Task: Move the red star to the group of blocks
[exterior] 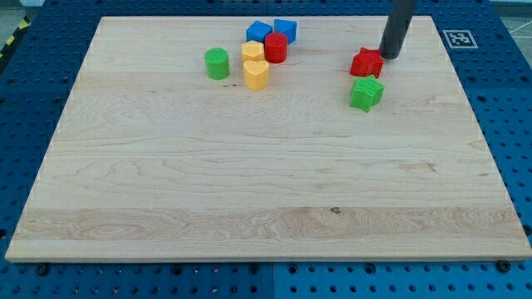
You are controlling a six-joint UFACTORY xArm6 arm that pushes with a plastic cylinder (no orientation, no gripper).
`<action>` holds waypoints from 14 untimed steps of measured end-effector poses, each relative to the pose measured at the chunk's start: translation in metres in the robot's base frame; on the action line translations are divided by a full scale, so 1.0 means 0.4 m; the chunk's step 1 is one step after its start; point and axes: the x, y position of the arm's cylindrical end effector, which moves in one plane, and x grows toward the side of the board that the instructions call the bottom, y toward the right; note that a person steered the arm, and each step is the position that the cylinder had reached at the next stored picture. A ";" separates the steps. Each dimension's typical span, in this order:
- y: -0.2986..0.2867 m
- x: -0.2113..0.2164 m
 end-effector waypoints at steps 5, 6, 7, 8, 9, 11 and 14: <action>-0.043 0.147; -0.103 0.114; -0.168 0.082; -0.238 0.064; -0.305 0.053; -0.214 0.165; -0.073 -0.057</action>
